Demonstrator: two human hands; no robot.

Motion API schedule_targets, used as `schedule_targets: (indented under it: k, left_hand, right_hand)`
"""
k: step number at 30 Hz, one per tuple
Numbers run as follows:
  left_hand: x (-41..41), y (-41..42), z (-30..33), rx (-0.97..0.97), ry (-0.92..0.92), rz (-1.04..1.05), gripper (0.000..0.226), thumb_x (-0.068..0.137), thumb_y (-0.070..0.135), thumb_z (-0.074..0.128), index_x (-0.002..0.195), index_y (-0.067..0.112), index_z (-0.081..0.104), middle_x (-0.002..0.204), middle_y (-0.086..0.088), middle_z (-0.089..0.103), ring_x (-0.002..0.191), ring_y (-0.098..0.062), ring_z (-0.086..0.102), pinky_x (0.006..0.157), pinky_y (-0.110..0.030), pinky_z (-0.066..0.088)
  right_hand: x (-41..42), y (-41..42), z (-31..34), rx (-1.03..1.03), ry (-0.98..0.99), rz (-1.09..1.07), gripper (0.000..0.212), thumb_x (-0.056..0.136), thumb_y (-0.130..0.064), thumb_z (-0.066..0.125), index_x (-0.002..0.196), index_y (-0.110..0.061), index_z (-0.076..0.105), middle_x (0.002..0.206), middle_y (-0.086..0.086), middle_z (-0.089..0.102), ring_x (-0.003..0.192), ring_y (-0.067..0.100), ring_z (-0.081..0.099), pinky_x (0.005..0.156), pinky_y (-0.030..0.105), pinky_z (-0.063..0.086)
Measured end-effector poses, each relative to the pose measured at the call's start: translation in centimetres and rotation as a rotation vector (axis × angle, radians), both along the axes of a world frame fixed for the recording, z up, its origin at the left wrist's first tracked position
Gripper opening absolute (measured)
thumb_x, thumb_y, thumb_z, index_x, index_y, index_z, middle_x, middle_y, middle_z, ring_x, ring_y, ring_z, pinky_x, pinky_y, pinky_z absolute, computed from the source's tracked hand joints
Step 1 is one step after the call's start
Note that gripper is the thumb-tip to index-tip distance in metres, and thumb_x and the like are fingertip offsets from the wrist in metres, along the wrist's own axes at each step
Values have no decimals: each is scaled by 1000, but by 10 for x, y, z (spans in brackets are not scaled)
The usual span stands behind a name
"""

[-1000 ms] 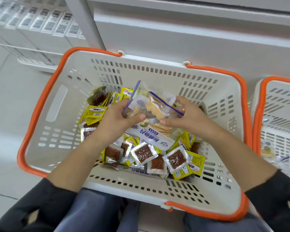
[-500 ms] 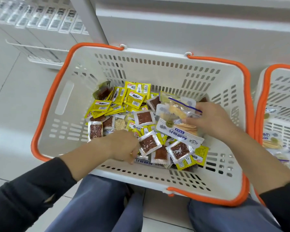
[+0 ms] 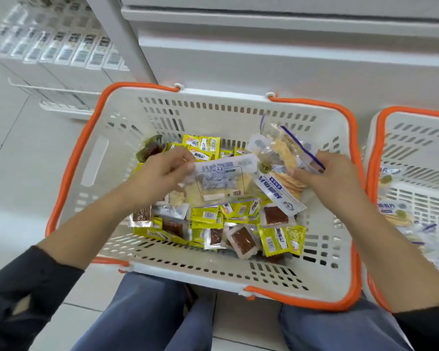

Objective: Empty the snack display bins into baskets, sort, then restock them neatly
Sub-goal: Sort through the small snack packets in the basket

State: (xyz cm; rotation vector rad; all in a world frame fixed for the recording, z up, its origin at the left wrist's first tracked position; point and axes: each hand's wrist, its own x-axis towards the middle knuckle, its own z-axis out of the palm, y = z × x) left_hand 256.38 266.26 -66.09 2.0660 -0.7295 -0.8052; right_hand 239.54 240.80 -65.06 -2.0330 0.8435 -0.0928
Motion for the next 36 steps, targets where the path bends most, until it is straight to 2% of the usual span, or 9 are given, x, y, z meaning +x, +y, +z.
schedule_targets:
  k: [5,8,13,15,17,19,25,31,36]
  left_hand:
    - [-14,-58,48,-123,4,71,20,98,7,51,85,20,55,75,-12,53,61,-12,54,49,-26,54]
    - [-44,-116,73,-149,60,-20,17,98,8,51,85,17,56,78,-15,51,65,-21,52,49,-24,54]
    - [-127,-204,92,-159,562,-101,8,99,15,51,93,15,56,99,-15,59,69,-17,63,65,-25,59]
    - [-152,-220,88,-70,615,-200,11,99,24,52,107,20,58,112,-5,63,88,-15,66,72,-25,59]
    - [-165,-221,85,28,477,-291,16,98,27,53,113,22,58,114,2,63,93,-8,64,73,-21,54]
    - [-162,-211,84,65,339,-342,13,98,22,54,107,21,63,108,1,67,89,-9,66,72,-22,52]
    - [-106,-149,81,64,278,-227,23,99,9,49,95,17,69,86,2,75,76,-11,70,66,-22,55]
    - [-49,-71,48,105,251,61,19,99,11,49,96,18,67,98,-9,70,77,-15,66,67,-24,49]
    - [-44,-30,-4,541,-418,-464,48,98,40,49,144,27,41,148,2,43,136,-19,42,106,-32,37]
  right_hand:
    - [-52,-9,43,88,-284,-304,45,83,-14,73,53,-22,41,38,-15,39,39,2,35,45,16,25]
    - [-104,-26,61,119,-369,-504,54,83,-15,73,53,-22,30,40,-13,28,44,7,24,53,29,19]
    - [-187,-53,64,108,-380,-806,43,87,-14,68,58,-17,36,50,-14,29,51,10,27,54,30,21]
    - [-206,-58,58,134,-257,-792,3,90,-16,63,93,-15,63,81,-13,58,80,12,53,69,30,41]
    - [-214,-62,51,177,-140,-794,52,92,-21,63,140,-15,46,134,-3,52,126,18,47,99,35,39]
    - [-216,-63,50,123,-175,-791,51,92,-21,62,140,-17,46,143,-1,47,132,19,44,101,31,36]
    - [-163,-29,55,181,-194,-501,15,91,-16,62,96,-30,67,94,-5,72,92,21,67,83,34,51]
    - [-85,17,42,68,-51,-15,14,94,-28,58,104,-32,66,91,-12,70,87,12,67,80,33,53]
    - [-39,24,12,-387,262,402,32,95,-35,53,124,-26,61,124,-4,63,115,18,57,94,32,44]
